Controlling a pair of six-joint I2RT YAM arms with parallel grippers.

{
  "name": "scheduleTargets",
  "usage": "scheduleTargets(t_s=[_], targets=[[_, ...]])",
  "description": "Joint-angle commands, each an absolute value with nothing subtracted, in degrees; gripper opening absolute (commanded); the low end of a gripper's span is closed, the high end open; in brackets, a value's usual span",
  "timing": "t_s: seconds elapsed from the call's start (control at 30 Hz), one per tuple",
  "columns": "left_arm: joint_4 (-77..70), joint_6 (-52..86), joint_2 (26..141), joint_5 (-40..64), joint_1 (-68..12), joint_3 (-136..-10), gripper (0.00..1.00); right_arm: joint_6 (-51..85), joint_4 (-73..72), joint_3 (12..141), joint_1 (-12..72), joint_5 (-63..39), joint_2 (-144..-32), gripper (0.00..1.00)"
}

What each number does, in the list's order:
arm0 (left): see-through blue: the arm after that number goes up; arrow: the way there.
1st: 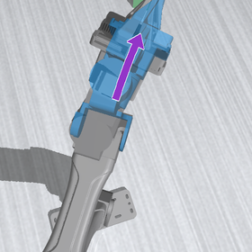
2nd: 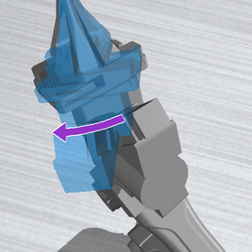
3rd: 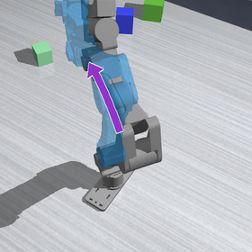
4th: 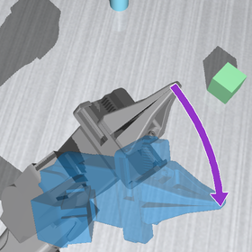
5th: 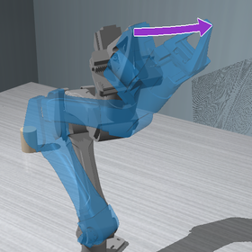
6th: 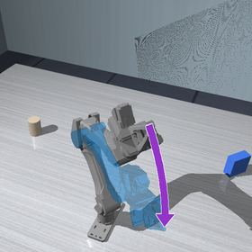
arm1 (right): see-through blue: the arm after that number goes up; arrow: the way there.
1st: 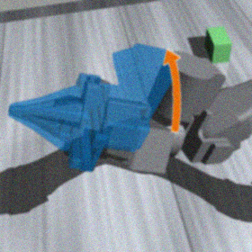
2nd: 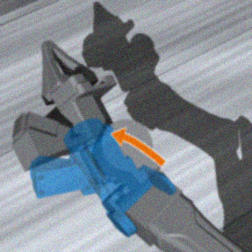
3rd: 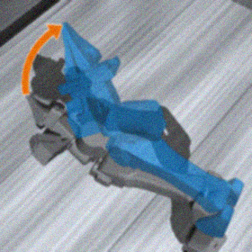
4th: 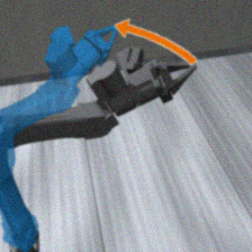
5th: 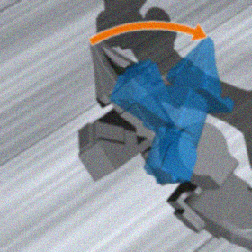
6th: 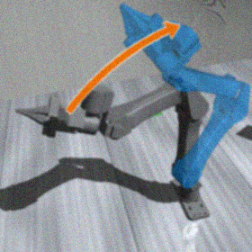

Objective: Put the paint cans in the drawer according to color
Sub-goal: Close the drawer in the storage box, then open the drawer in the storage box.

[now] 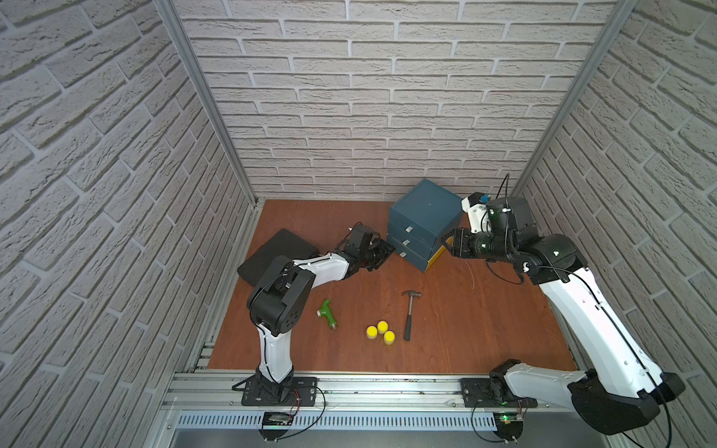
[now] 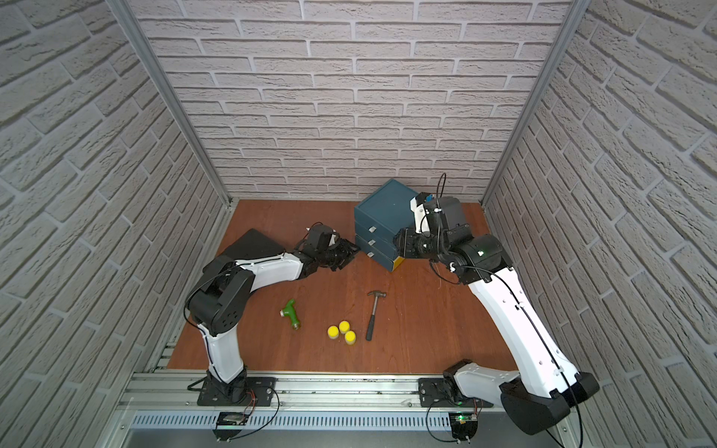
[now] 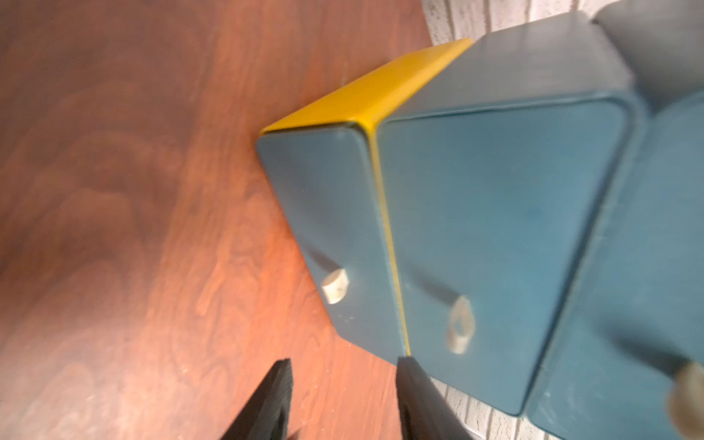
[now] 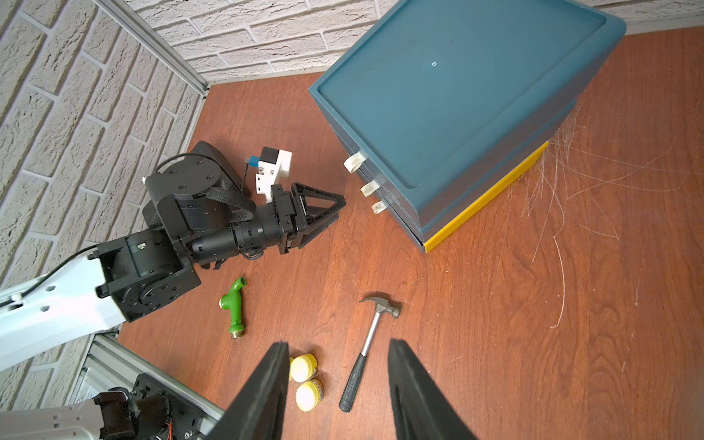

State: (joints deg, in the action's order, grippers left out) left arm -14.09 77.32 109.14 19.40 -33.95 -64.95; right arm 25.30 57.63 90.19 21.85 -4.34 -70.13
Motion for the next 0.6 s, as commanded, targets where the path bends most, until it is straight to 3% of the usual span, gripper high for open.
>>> scheduleTargets(t_s=[0.0,0.3,0.57], targets=[[-20.14,78.43,112.17,21.92,-34.10,-64.80,0.49,25.75,55.50,90.61,21.45,-4.47,-70.44,0.48],[-23.33,80.09,119.78,22.76,-35.16,-70.78,0.49,25.32,56.62,91.28,21.45,-3.87,-70.20,0.48],[-23.58,80.94,122.16,22.48,-35.78,-73.37,0.44,25.31,56.87,90.99,21.45,-3.60,-69.95,0.48]])
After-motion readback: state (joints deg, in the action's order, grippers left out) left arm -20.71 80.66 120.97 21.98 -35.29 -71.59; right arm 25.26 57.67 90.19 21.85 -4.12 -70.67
